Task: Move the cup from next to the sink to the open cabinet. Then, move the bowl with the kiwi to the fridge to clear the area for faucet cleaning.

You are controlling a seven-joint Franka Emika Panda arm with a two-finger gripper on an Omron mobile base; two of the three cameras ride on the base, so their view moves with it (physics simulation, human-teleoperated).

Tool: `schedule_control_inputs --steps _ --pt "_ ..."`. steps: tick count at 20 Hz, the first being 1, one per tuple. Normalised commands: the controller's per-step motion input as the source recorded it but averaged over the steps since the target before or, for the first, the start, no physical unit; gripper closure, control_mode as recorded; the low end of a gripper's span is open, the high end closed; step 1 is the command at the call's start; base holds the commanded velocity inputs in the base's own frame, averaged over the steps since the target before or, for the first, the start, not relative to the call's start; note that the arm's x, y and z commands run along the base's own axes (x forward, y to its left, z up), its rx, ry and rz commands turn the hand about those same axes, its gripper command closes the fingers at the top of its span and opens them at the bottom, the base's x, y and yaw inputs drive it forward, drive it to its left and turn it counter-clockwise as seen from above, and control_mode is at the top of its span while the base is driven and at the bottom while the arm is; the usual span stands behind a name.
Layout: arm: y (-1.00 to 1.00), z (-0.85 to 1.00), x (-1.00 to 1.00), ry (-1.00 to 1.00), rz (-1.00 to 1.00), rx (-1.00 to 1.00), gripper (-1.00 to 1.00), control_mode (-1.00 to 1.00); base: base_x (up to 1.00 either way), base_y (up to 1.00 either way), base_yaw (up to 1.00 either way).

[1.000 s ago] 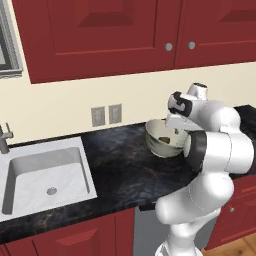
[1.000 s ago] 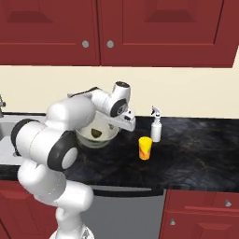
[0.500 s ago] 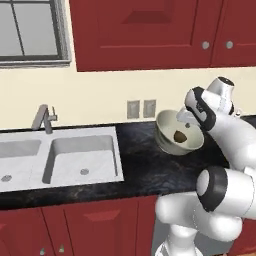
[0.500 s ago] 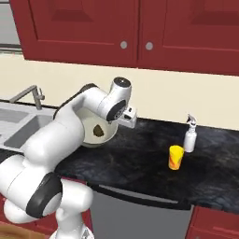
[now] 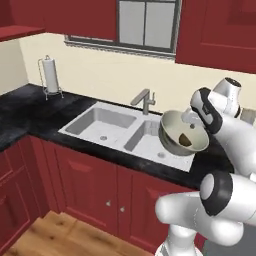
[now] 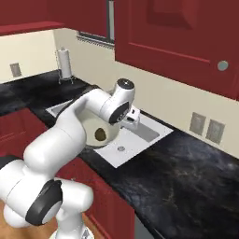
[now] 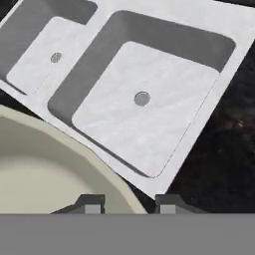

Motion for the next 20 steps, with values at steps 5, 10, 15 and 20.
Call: schedule_control_inputs --steps 5,10,15,20 --pt "0.00 0.00 0.00 0.00 0.00 0.00 1.00 1.00 -0.07 0.50 0.86" --pt "0.00 0.00 0.00 0.00 0.00 0.00 1.00 1.00 -0.09 0.45 0.88" --pt "0.00 0.00 0.00 0.00 0.00 0.00 1.00 1.00 -0.10 0.43 0.88" --pt "0.00 0.00 0.00 0.00 0.00 0.00 1.00 1.00 -0.09 0.40 0.87"
